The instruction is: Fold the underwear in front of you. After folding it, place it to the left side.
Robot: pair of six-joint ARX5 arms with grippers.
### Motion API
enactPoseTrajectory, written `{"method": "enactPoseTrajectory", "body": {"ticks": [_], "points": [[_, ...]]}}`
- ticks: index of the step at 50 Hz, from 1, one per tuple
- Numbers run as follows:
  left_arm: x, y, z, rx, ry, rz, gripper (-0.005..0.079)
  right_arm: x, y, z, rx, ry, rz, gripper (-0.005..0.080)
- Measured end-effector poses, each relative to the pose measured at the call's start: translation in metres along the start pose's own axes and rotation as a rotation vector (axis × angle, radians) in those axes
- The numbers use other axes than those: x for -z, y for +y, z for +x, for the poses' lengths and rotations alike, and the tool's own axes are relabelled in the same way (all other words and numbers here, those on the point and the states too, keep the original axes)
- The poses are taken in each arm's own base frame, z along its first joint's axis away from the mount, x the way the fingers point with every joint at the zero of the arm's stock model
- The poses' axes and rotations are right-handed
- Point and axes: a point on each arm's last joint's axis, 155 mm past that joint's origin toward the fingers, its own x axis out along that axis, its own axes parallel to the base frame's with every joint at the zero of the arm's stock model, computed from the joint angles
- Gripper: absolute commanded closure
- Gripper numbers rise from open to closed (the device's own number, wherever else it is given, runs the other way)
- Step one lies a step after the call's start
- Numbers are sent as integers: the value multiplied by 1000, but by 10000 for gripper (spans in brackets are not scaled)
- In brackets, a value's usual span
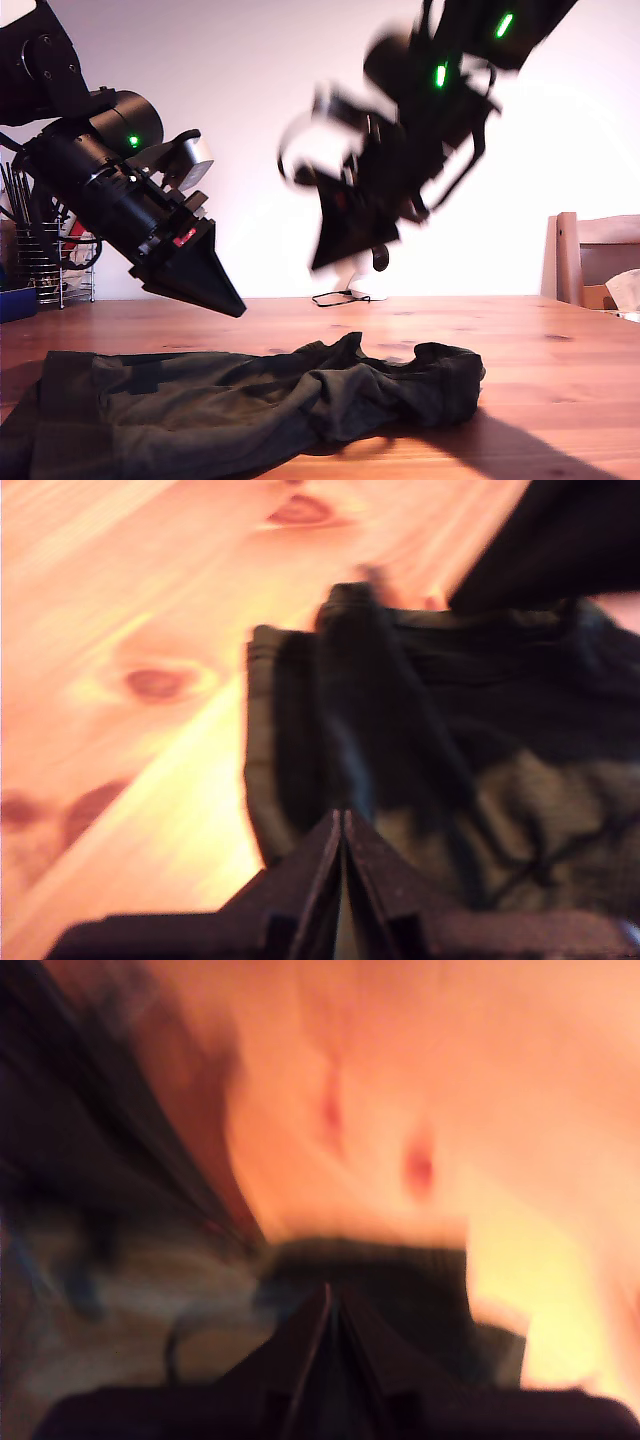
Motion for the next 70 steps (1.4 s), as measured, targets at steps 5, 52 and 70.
{"method": "enactPoseTrajectory", "body": {"ticks": [5, 52, 70], "points": [[-2, -3, 0, 15, -9, 5, 766, 4, 20, 0, -22, -22, -15, 765], [41, 13, 34, 17, 101, -39, 767, 112, 69, 2, -169, 244, 114, 765], [46, 20, 31, -23, 142, -52, 767, 139, 55, 3, -95, 284, 86, 765]]}}
